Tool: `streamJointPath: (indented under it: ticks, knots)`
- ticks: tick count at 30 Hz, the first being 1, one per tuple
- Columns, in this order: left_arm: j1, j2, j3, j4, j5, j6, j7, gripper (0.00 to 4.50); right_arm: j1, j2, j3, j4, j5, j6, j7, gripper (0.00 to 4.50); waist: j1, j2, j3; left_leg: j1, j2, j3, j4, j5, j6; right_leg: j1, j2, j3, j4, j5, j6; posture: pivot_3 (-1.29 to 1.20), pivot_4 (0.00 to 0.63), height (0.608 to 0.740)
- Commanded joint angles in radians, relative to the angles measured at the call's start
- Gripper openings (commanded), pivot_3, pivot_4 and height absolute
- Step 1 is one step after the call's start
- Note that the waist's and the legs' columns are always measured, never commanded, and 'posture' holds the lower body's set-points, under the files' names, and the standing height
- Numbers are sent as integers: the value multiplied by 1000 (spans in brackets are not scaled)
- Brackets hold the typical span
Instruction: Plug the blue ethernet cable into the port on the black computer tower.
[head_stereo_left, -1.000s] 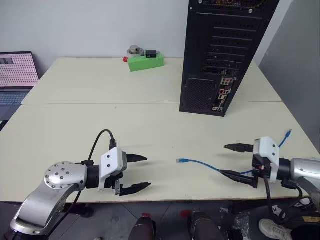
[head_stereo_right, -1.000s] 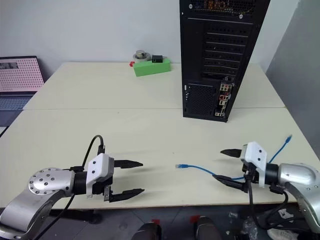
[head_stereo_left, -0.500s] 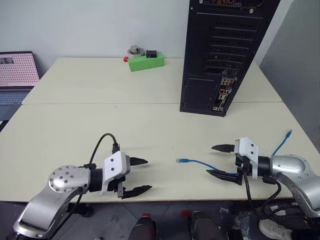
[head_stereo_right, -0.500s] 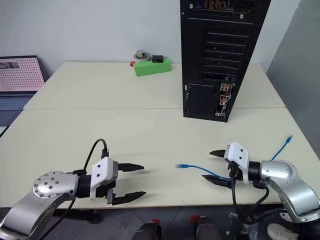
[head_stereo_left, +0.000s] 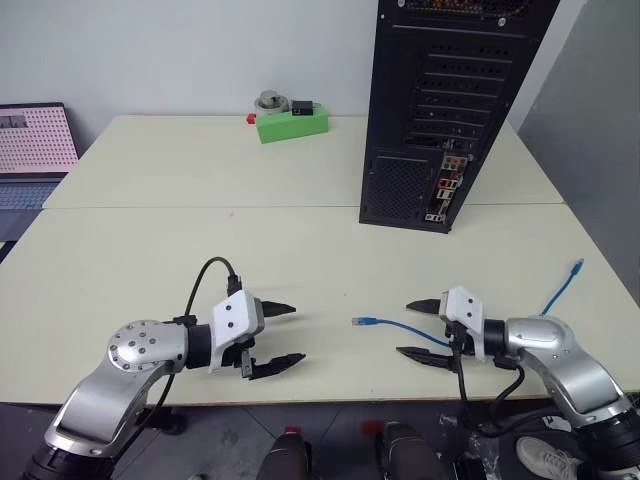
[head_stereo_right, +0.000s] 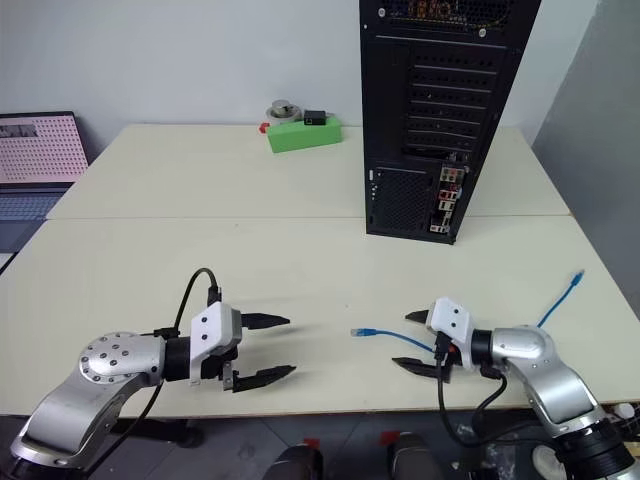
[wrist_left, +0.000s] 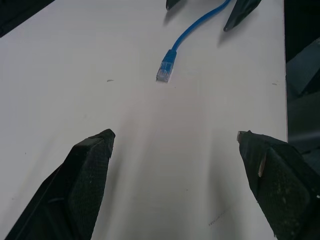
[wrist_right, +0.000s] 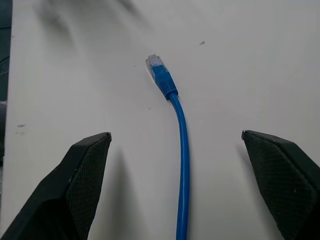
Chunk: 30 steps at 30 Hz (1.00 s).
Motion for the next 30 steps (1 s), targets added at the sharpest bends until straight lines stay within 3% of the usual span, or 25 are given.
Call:
streamJointPath:
  ticks: [1,17,30]
  knots:
    - [-18,-6,-6,6,6,-31,-8,4210,-33,21,7,17,-19,-30,3,4020,-1,0,0,0,0,0,0,0,0,0,0,0,0,0,0,0,150,740]
    - [-115,-102,-86,100,69,-77,29,4210,-91,79,56,64,-102,-45,-10,67,-1,0,0,0,0,0,0,0,0,0,0,0,1,1,-1,0,150,740]
    - [-255,-202,-173,256,130,-145,12,4210,-159,92,57,-99,-70,57,1,20,0,0,0,0,-1,-1,1,0,0,0,0,-1,1,1,-1,0,150,740]
